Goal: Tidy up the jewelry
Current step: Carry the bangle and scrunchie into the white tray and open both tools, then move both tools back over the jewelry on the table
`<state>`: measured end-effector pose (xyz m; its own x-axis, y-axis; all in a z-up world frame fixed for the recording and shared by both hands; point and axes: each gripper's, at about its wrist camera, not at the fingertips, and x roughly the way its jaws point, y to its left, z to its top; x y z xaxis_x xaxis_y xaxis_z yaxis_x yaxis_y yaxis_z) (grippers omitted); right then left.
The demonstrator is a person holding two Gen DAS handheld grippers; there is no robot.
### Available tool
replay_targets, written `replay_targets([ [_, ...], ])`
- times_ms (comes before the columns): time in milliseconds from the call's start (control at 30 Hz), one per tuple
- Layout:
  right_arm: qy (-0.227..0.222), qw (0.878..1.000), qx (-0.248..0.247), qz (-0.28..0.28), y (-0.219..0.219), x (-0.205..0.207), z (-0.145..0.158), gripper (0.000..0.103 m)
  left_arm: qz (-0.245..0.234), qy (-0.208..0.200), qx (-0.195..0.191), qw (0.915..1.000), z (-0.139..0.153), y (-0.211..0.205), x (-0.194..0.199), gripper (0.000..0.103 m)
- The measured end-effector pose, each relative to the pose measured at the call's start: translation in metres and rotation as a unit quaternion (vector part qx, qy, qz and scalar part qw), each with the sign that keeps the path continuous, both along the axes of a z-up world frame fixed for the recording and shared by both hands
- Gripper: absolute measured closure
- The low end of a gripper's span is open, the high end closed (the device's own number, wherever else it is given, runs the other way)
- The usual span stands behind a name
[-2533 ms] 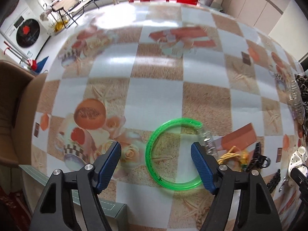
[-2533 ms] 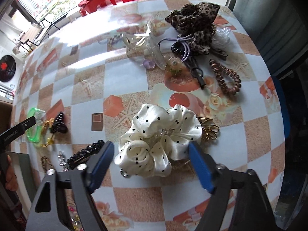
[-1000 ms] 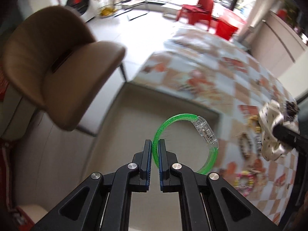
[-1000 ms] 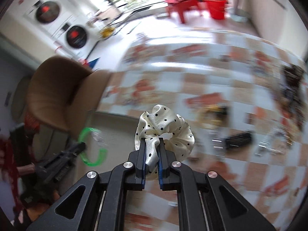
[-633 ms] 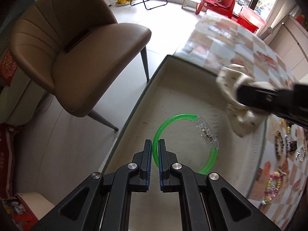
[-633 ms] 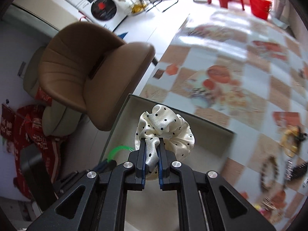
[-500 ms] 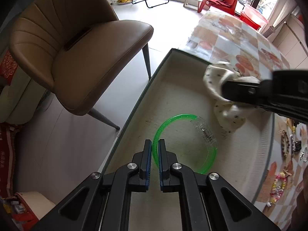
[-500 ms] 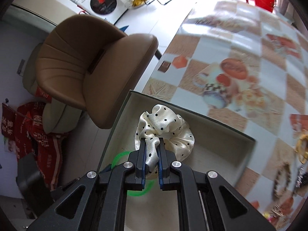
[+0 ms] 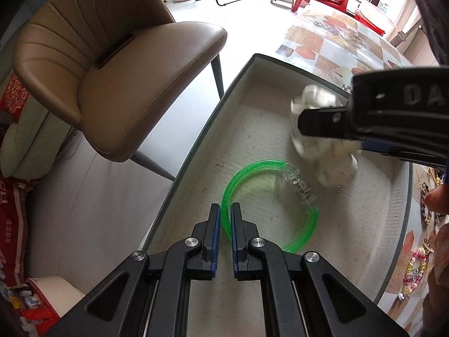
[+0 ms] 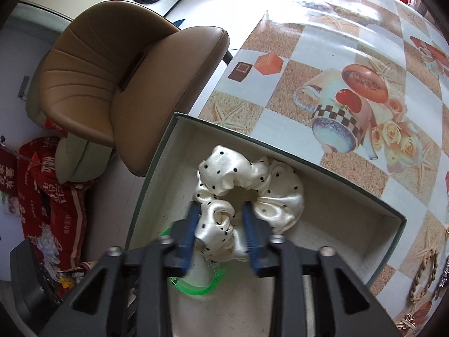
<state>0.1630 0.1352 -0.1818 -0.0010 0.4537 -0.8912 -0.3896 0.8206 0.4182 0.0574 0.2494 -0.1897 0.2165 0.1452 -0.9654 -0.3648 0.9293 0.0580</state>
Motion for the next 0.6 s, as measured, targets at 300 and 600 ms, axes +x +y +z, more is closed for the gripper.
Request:
replay_targets([
  [300,-0.004,0.998,0.049,-0.037,-0.039,0.001,0.038,0.040,-0.008,-0.007,-0.001,0.9999,0.013,-0.001,-0.007,0.093],
  [600,-0.007,0.995,0.047,-0.089,-0.095,-0.027,0.063,0.039,-0.008,-0.031,0.016,0.9994,0.037,-0.007,-0.019,0.000],
])
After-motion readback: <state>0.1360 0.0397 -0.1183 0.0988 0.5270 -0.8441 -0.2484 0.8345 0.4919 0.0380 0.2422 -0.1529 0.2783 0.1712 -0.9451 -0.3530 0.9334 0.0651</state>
